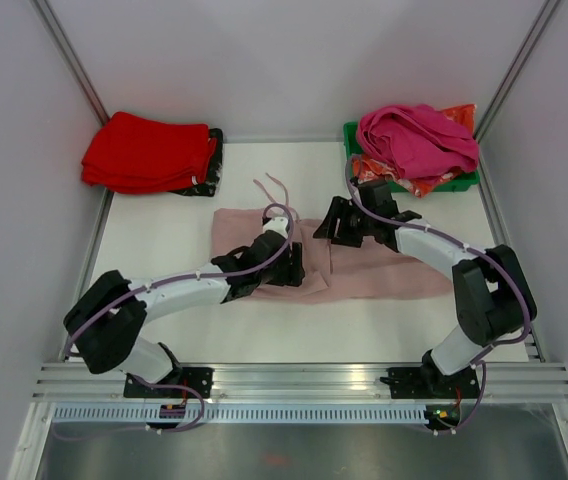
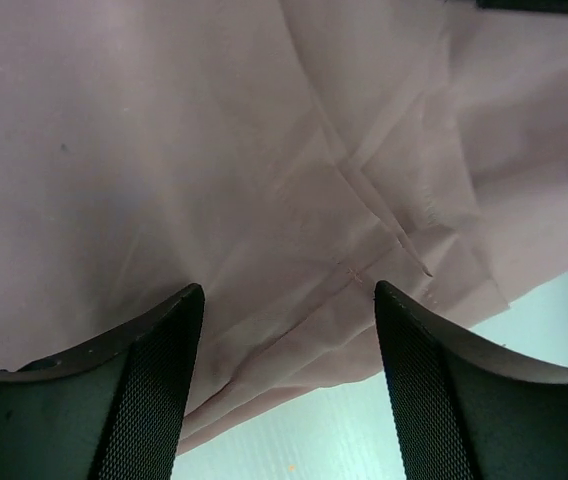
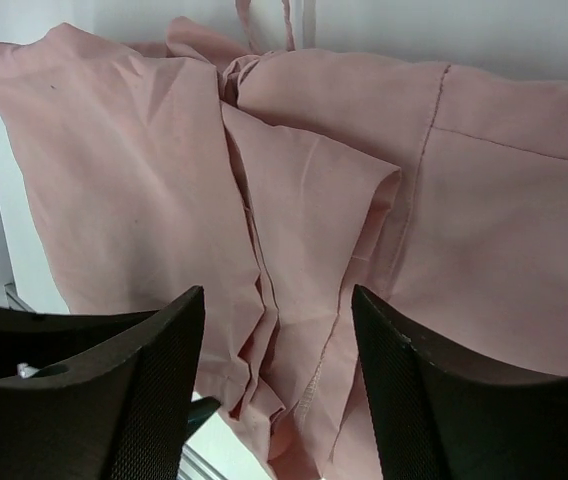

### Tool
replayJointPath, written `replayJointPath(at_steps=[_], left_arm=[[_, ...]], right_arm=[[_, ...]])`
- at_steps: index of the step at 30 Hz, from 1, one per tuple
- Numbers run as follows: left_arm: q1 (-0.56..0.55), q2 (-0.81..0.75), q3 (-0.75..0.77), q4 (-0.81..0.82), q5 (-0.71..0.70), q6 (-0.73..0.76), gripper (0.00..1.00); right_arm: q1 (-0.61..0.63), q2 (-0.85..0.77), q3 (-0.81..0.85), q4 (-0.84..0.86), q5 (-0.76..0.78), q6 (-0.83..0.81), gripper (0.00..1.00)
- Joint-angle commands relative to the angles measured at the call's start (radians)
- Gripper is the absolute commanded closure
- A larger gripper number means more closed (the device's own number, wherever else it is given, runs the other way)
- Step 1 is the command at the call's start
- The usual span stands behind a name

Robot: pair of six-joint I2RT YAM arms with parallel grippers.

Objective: Fold and stack the trousers

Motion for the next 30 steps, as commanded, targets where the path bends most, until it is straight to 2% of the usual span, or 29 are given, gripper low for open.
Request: replayJointPath(at_steps=[1,6,9,10,12,13,15,16,23,30], left_arm=[[-0.014,0.046,0.051,-0.024,-0.001,-0.026,0.26],[-0.029,0.117,0.083,-0.054,-0.039,-0.029,0.36],[-0.039,0.123,0.074,-0.025,-0.016,-0.033,0.48],[-0.042,0.12,0.07,-0.005,-0.009,-0.034,0.56],[-0.045,0.105,0.06,-0.002,0.004,-0.04,0.66],[-0.048,0.096,0.054,-0.004,0.007,-0.043,0.76],[-0.048,0.062,0.029,0.005,0.007,-0.045,0.85],[-0.049,0.05,0.017,0.013,0.004,-0.048,0.98],[-0.049,-0.053,-0.104,0.146,0.001,-0.048,0.98],[-0.048,-0.137,-0.158,0.167,-0.006,-0.057,0.98]], right_arm=[[0.006,0.028,0.054,0.047,0.021,-0.001,0.34],[0.007,0.061,0.061,0.052,0.02,0.007,0.39],[0.013,0.051,0.083,0.044,0.018,0.001,0.4],[0.016,0.051,0.103,0.042,0.015,-0.002,0.4],[0.033,0.057,0.138,0.032,0.011,-0.008,0.4],[0.042,0.061,0.15,0.03,0.008,-0.011,0.4],[0.061,0.076,0.182,0.03,0.009,-0.008,0.4],[0.067,0.08,0.189,0.036,0.009,0.002,0.4],[0.124,0.174,0.273,0.044,-0.003,-0.016,0.38],[0.139,0.287,0.313,0.019,0.028,-0.063,0.33]])
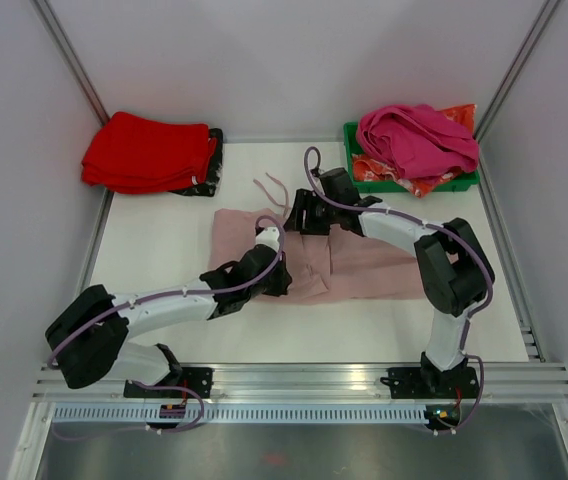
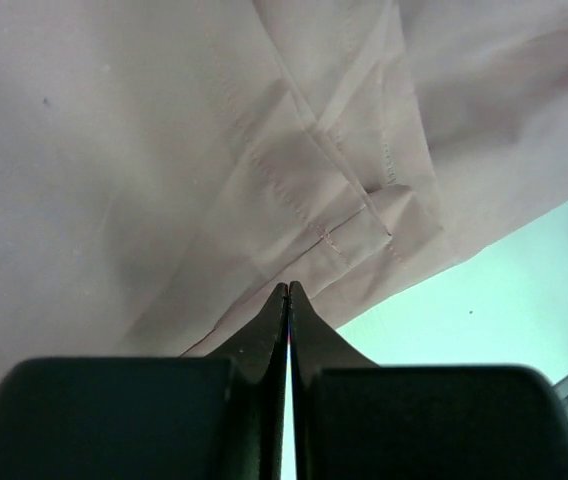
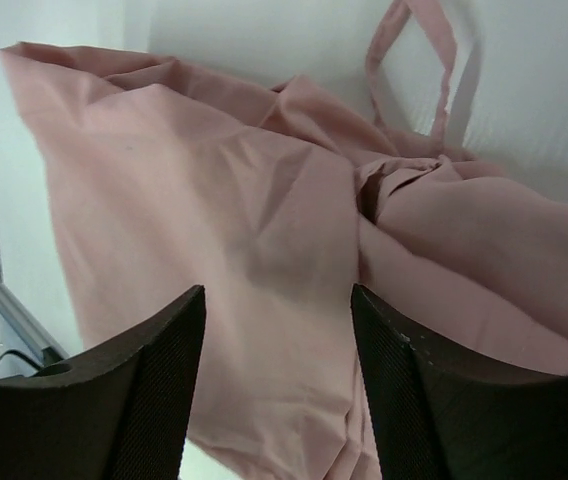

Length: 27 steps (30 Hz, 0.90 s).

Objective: Fold and stack the trousers

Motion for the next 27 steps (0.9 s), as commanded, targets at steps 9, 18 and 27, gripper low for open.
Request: replayJointPath(at_steps=[9,18,27], left_arm=[[-0.004,-0.081,-0.069,0.052,0.063,-0.06,0.96],[-0.023,-0.055,-0.033,0.064,0.081,0.015,0.57],[-0.047,-0.009,0.053,0.004,-0.044,0.137,0.43]], right_arm=[[0.032,0.104,0.07,0.015,0.031,-0.046,0.33],[0.034,0.06,0.07,0.073,0.036,0.009,0.79],[0.034,-0.03,0.038,0.052,0.108,0.001,1.0]])
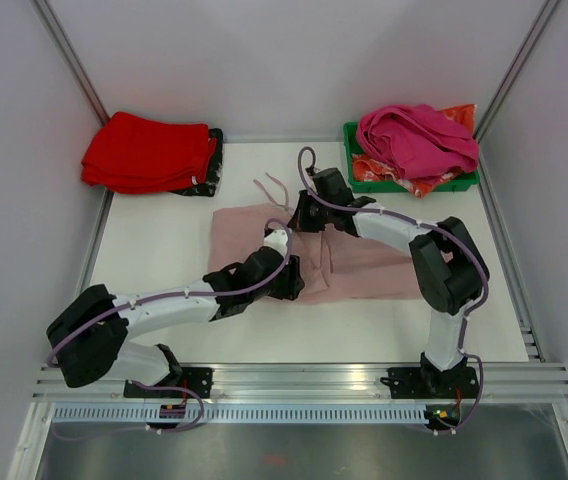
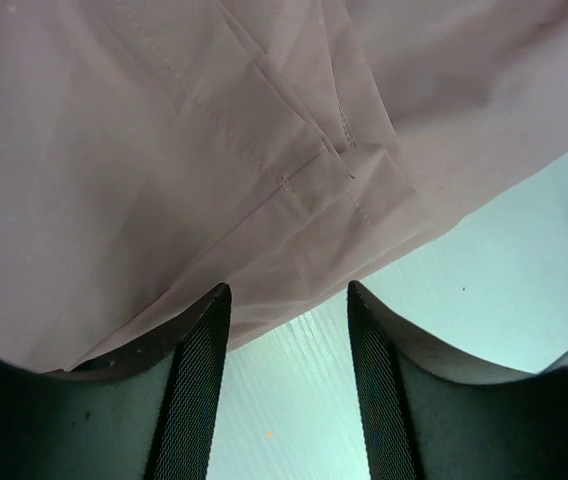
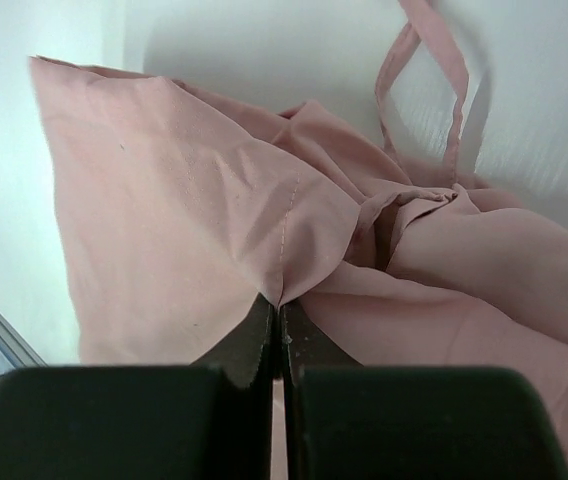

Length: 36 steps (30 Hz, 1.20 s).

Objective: Fold and stack the trousers

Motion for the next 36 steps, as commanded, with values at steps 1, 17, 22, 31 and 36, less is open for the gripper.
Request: replayJointPath(at_steps=[1,17,22,31,36], left_arm=[[-0.008,-0.001,0.051,0.001,-0.07,0.075,0.43],[-0.087,0.172,0.097,0.198,-0.099,0.279,0.33],[-0.087,0.252,0.107,0.242,-0.12,0.292,0.33],[-0.087,0.234,0.082,0.304,-0.159,0.28,0.7],[-0.087,0.185,0.027,0.357,-0.076,0.285,0.89]], right_arm=[[0.002,-0.111,-0.008,0.015,0.063,-0.012,1.0],[0.0,-0.202,-0.148,-0.047,0.143,0.012,1.0],[-0.006,-0.193,-0.136,-0.061,0.134,-0.006,1.0],[-0.012,-0.188,-0.139,-0.067,0.097,-0.017,1.0],[-0.018,-0.19,-0.128,-0.096,0.086,-0.032,0.94]])
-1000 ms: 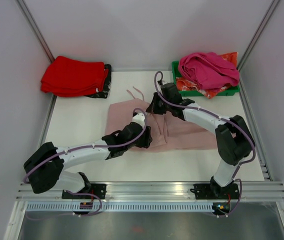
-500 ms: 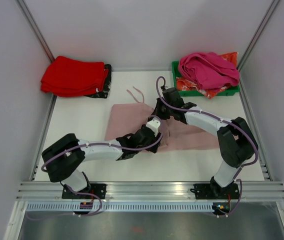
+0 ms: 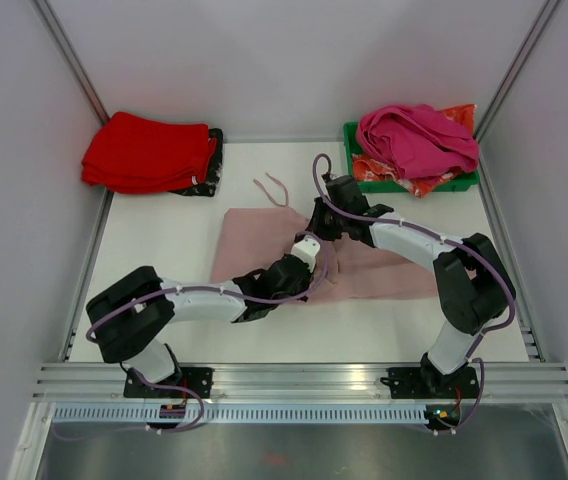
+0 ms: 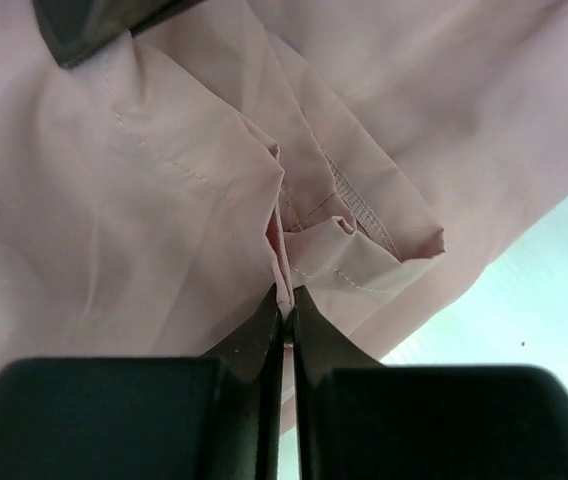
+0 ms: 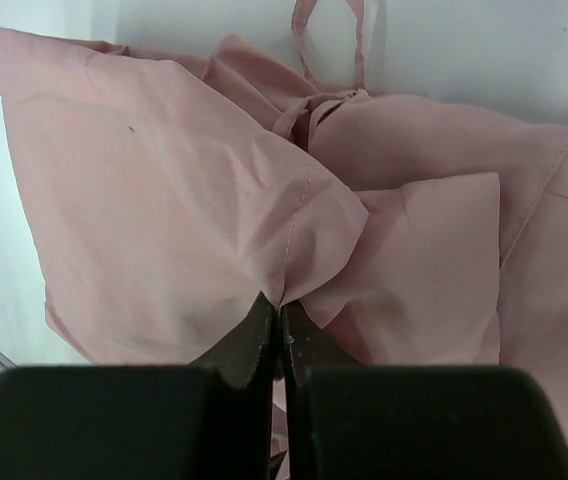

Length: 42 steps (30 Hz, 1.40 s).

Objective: Fold and stack the trousers

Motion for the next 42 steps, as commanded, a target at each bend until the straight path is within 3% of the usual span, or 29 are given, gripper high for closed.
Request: replayJointPath(at_steps=[1,2,6,9,12,15,16,18,21,25,30,36,40,42], left_arm=[[-0.001,-0.064,-0.033,0.108,0.05,0.028,0.94],[-0.001,-0.071,-0.039,0.113,0.065,0.039,0.94],[-0.001,-0.134,-0.056,0.088,0.129,0.079,0.94],[-0.001,-0.174,-0.06,0.036,0.167,0.102,0.93],[-0.001,-0.228,-0.077,-0.002,0.142,0.099,0.9],[-0.001,-0.275,-0.085,-0.056,0.142,0.088,0.7],[-0.001,-0.292,-0.091,-0.067,0.148,0.079,0.53],[-0.001,-0.308,-0.102,-0.085,0.144,0.064,0.36],[-0.001,-0.328,-0.119,-0.081,0.104,0.041,0.29],[0.0,-0.302,-0.091,-0.073,-0.014,-0.011,0.29],[-0.001,-0.143,0.05,-0.098,0.004,-0.059,0.32],[-0.003,0.011,0.217,-0.177,0.006,-0.203,0.3],[-0.004,0.089,0.329,-0.384,-0.12,-0.294,0.34],[-0.004,0.119,0.366,-0.461,-0.184,-0.338,0.41]], right_arm=[[-0.009,0.0,0.032,-0.04,-0.022,-0.036,0.93],[-0.011,-0.006,0.037,-0.05,-0.025,-0.044,0.86],[-0.02,-0.024,0.065,-0.091,-0.016,-0.071,0.79],[-0.035,-0.037,0.072,-0.096,-0.024,-0.09,0.83],[-0.038,-0.04,0.054,-0.059,-0.044,-0.088,0.94],[-0.04,-0.026,0.048,-0.041,-0.063,-0.085,0.94],[-0.038,-0.021,0.048,-0.036,-0.067,-0.084,0.9],[-0.04,-0.014,0.048,-0.033,-0.076,-0.08,0.88],[-0.04,-0.014,0.049,-0.039,-0.084,-0.085,0.85],[-0.041,-0.03,0.037,-0.042,-0.071,-0.081,0.87],[-0.046,-0.043,0.02,-0.036,-0.067,-0.07,0.99],[-0.048,-0.04,0.015,-0.035,-0.062,-0.057,1.0],[-0.051,-0.035,0.015,-0.031,-0.064,-0.053,1.0],[-0.051,-0.034,0.017,-0.028,-0.07,-0.048,1.0]])
